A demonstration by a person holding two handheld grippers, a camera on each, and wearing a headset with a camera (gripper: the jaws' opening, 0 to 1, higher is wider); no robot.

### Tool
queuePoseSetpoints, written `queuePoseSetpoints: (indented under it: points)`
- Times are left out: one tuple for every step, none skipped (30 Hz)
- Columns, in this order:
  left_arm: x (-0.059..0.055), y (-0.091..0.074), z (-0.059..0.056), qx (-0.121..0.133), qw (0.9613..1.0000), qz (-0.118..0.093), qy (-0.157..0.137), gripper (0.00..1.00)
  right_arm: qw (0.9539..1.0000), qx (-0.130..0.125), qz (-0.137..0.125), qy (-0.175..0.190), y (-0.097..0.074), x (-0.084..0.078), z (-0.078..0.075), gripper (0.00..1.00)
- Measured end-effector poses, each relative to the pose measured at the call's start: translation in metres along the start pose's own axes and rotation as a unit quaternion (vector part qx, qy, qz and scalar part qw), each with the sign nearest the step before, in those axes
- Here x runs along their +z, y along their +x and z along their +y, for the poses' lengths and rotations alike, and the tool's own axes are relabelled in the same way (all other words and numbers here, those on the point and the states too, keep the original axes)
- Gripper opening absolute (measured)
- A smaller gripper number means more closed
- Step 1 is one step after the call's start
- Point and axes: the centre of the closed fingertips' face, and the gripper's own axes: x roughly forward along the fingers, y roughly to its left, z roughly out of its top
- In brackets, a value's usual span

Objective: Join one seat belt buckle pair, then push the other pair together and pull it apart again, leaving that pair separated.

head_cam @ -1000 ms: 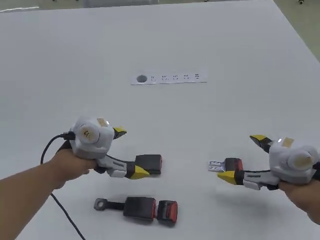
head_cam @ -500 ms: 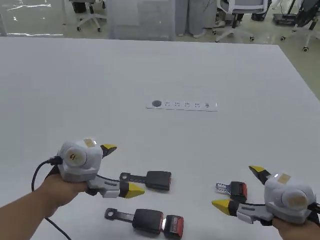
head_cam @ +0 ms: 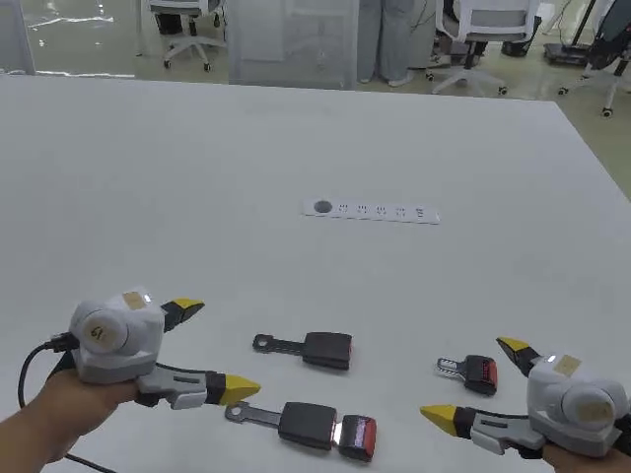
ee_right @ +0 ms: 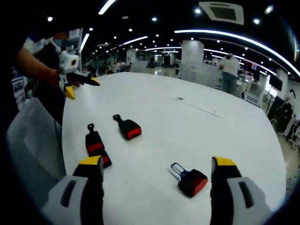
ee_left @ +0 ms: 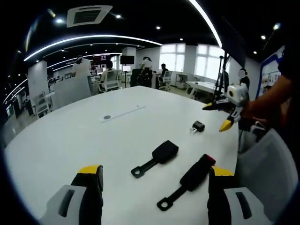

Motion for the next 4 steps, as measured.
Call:
queuePoseSetpoints:
  points:
    - [-0.0012, -0.0026, 0.0000, 0.002, 1.0000, -0.002, -0.001, 0.96, 1.0000, 0.000, -0.001, -0.002, -0.0013, 0.0003, 0.0011, 0.97]
    - [-0.0031, -0.0057, 0.0004, 0.005, 1.0000, -0.004, -0.001, 0.97, 1.0000, -0.001, 0.000, -0.004, -0.0034, -0.0004, 0.0026, 0.98]
    - [-0.0037, -0.0077, -0.0007, 0.006, 1.0000, -0.004, -0.002, 0.97, 1.0000, -0.001, 0.001, -0.004, -0.0048, -0.0012, 0.0034, 0.98]
    - [-0.0050, -0.0107, -0.0016, 0.007, 1.0000, -0.005, -0.004, 0.97, 1.0000, -0.002, 0.002, -0.004, -0.0072, -0.0029, 0.0042, 0.98]
